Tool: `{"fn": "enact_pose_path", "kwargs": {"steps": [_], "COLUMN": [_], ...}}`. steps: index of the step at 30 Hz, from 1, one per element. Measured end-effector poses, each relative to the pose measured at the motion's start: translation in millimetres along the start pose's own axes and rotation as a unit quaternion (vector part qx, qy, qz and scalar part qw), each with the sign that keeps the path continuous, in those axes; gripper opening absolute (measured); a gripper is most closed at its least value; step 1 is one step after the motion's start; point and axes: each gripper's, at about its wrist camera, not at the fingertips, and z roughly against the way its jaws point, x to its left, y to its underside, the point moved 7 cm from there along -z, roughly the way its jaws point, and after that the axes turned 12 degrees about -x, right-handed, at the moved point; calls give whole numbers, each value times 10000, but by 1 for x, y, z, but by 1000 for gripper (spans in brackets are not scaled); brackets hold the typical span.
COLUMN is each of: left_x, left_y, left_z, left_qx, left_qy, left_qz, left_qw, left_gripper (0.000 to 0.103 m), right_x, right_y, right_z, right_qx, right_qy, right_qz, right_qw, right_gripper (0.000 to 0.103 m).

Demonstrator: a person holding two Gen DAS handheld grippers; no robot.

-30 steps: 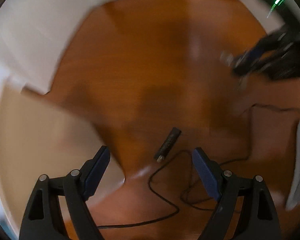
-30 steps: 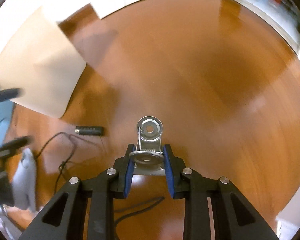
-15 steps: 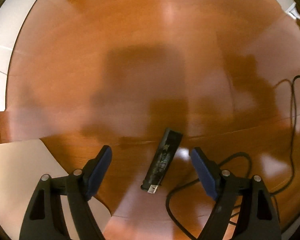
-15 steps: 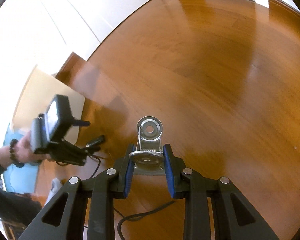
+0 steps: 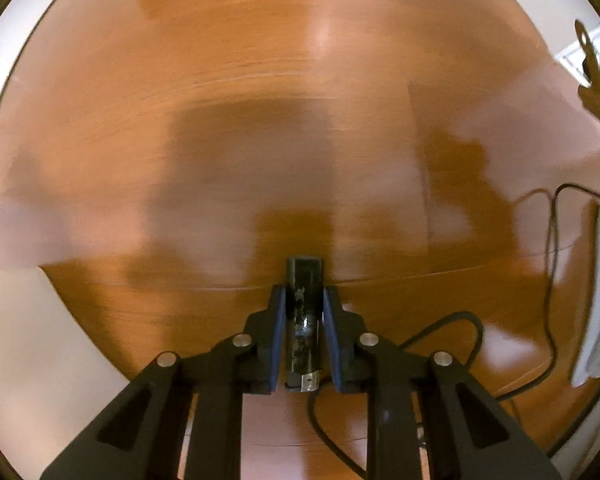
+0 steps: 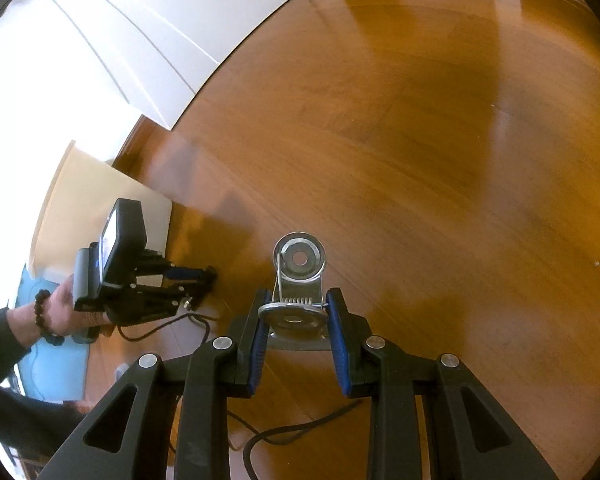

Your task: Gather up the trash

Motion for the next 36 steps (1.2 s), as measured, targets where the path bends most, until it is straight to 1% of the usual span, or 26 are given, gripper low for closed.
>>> {"fn": "enact_pose_path", "kwargs": {"steps": [1,3,5,7,9,11,13,14,15,17,18,21,23,24,25,26,27,29,30,31,32,34,35,36], "left_x": [1,3,6,10,12,12,14,17,21,31,41,79,101,116,130,144,150,166,175,185,187,187,186,187], "left_y": [1,4,6,2,-4,-10,-16,-16,-14,-5,2,29,47,60,62,68,74,80,88,87,86,96,97,106], "left_z": [1,3,13,39,74,117,178,211,248,304,333,387,402,403,403,394,378,360,359,363,365,378,386,400], "left_qx": [-17,-84,-260,-600,-1010,-1438,-1965,-2225,-2502,-2887,-3034,-3265,-3273,-3270,-3185,-3045,-2952,-2595,-2518,-2517,-2566,-2674,-2691,-2718], "left_qy": [-8,-136,-302,-391,-497,-592,-808,-884,-999,-1289,-1476,-1891,-2018,-2167,-2238,-2197,-2154,-2238,-2274,-2309,-2315,-2359,-2406,-2493], "left_qz": [64,154,337,708,986,1292,1624,1812,1989,2185,2313,2726,3010,3098,3171,3276,3332,3331,3319,3298,3281,3322,3398,3540], "left_qw": [10000,9998,9986,9949,9887,9793,9636,9539,9422,9232,9125,8850,8727,8661,8648,8670,8692,8784,8802,8801,8791,8732,8685,8595], "left_gripper": [18,18,18,18,18,18,18,18,18,18,18,18,18,19,18,19,20,37,56,76,81,82,82,82], "right_x": [2,3,6,9,14,23,37,50,61,89,105,148,179,191,206,218,233,260,269,278,290,306,316,327], "right_y": [-1,-3,-6,-10,-15,-23,-29,-34,-38,-51,-60,-81,-93,-96,-101,-104,-107,-112,-113,-114,-116,-117,-119,-120], "right_z": [0,2,3,6,9,16,25,33,41,63,77,114,134,142,151,157,163,172,174,175,175,173,171,166], "right_qx": [-8,-22,-48,-75,-121,-147,-140,-106,-107,-202,-286,-501,-595,-612,-627,-633,-632,-627,-611,-598,-578,-566,-583,-590], "right_qy": [-1,-5,-19,-18,-1,-1,39,41,35,3,-47,-188,-271,-314,-378,-415,-448,-489,-504,-510,-542,-602,-618,-638], "right_qz": [12,41,61,112,161,209,355,504,619,892,968,1150,1325,1375,1451,1528,1640,1869,1925,1962,1967,1967,2011,2066], "right_qw": [10000,10000,10000,9999,9998,9997,9993,9987,9980,9958,9949,9919,9890,9881,9867,9854,9834,9792,9781,9774,9773,9770,9759,9746], "right_gripper": [28,28,28,28,28,28,28,28,28,28,28,28,28,28,28,28,28,28,28,29,29,29,29,29]}}
